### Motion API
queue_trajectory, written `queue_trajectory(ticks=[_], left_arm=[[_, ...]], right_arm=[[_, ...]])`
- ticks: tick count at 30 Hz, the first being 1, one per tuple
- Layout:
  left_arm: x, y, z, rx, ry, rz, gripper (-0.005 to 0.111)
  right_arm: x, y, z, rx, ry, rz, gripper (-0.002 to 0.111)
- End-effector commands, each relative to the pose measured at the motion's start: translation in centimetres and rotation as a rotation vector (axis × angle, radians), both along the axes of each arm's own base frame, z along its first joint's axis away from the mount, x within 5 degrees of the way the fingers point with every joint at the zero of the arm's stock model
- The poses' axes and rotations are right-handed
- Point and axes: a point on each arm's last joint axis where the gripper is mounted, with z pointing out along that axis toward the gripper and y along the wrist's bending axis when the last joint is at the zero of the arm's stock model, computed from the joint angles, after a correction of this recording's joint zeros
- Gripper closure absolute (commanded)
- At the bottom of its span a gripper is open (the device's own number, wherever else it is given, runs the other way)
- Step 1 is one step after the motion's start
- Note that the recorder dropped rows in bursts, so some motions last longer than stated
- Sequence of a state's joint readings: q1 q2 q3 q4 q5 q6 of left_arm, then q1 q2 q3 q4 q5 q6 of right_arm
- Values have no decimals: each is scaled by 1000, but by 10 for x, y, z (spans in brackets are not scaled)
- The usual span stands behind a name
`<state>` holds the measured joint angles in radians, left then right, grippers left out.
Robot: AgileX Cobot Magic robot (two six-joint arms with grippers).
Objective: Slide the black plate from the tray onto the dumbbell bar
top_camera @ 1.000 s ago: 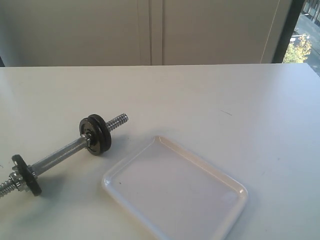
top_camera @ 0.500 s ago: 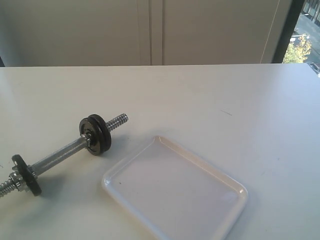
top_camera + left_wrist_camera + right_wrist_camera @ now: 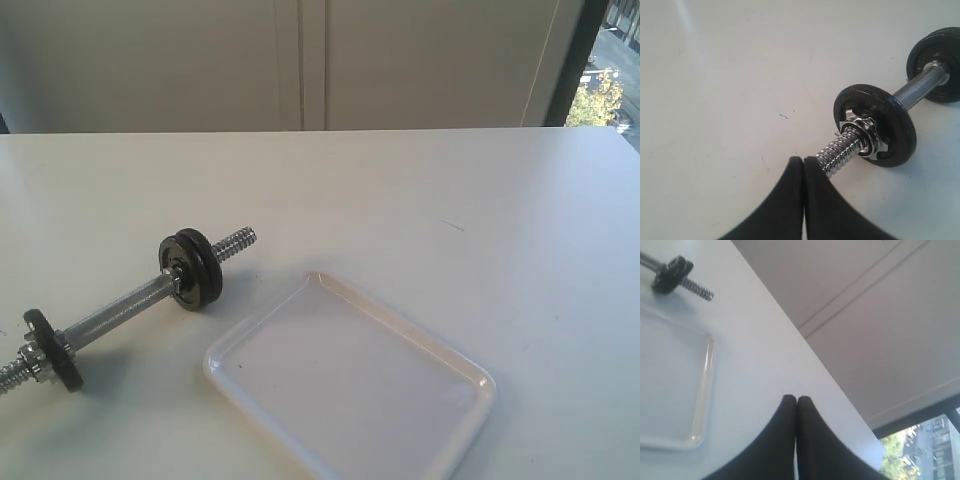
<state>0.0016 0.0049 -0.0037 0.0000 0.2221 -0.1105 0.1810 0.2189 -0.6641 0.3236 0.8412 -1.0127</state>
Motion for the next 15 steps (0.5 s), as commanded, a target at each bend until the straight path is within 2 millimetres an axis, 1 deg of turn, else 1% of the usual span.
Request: queue_trajectory(ticks=[1,6,14,15], left_arm=[[0,0,-1,-9,1,5,107],[0,0,0,-2,-13,4,107],[0,0,0,-2,-13,4,107],[0,0,0,-2,-13,4,107]], right_arm=[[5,-7,-21,-94,0,-61,108],[8,-9,-57,-126,34,-80,108],[10,-8,-128,-152,151,-73,108],[12,-8,-136,-178,158,-69,108]])
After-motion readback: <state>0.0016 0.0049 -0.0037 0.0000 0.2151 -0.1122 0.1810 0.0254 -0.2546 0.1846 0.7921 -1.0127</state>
